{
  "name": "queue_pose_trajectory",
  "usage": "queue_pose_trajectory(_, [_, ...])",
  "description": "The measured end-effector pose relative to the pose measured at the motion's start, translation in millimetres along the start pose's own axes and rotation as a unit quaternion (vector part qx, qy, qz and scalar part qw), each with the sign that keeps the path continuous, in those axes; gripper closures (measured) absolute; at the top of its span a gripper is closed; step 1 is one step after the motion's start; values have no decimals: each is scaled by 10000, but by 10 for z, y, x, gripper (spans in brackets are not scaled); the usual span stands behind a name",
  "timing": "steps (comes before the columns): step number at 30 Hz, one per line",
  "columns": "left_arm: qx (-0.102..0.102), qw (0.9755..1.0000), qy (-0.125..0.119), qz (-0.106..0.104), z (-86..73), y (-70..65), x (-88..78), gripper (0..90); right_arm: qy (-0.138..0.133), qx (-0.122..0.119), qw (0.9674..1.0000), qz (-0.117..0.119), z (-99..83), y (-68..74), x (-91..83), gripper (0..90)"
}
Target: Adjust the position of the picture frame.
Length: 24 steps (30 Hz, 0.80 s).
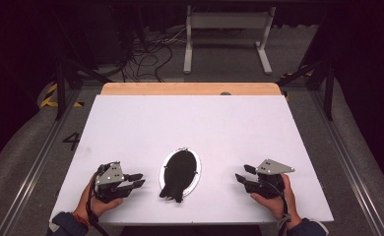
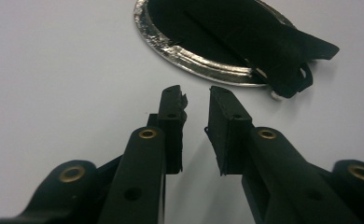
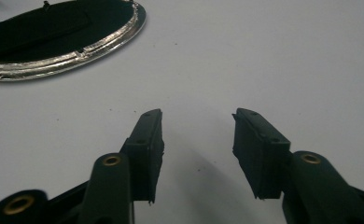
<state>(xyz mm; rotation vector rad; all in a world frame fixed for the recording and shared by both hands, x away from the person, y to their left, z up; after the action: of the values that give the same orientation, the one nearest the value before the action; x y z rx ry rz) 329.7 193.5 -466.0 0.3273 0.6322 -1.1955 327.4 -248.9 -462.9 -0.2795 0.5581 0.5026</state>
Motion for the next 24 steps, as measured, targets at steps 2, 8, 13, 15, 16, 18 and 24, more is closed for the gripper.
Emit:
queue_pose_trajectory(2, [44, 9999, 122, -3, 8, -17, 41, 796, 13, -90, 10000, 41, 13, 43, 12, 586])
queue_pose_trajectory(8, [-59, 9996, 192, -196, 39, -5, 153, 893, 141, -239, 9992, 296, 78, 200, 109, 762])
queue_pose_trajectory(13, [21, 9990, 370, -238, 94, -2, 255, 900, 186, -418, 9981, 408, 119, 315, 167, 837])
queue_pose_trajectory(15, [22, 9989, 400, -249, 127, 4, 308, 900, 213, -447, 9978, 431, 127, 355, 194, 864])
queue_pose_trajectory(16, [60, 9987, 437, -239, 142, 7, 328, 900, 241, -464, 9976, 445, 128, 383, 207, 879])
queue_pose_trajectory(18, [100, 9984, 484, -257, 164, 7, 373, 900, 282, -537, 9970, 472, 132, 439, 225, 899])
queue_pose_trajectory(24, [125, 9977, 565, -365, 205, 12, 478, 898, 325, -772, 9946, 613, 181, 619, 308, 900])
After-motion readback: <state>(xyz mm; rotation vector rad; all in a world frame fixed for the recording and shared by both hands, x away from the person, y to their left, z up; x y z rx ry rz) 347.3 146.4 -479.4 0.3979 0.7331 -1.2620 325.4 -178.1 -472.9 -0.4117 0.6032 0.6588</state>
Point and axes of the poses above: each handheld gripper's, and its own axes: x roughly forward along the jaws, z roughly out of its top, y roughly to its left, the point moved 2 cm from there along x, roughly forward along the jaws, and after that the axes turned 10 degrees about -z, right-handed, at the moved point
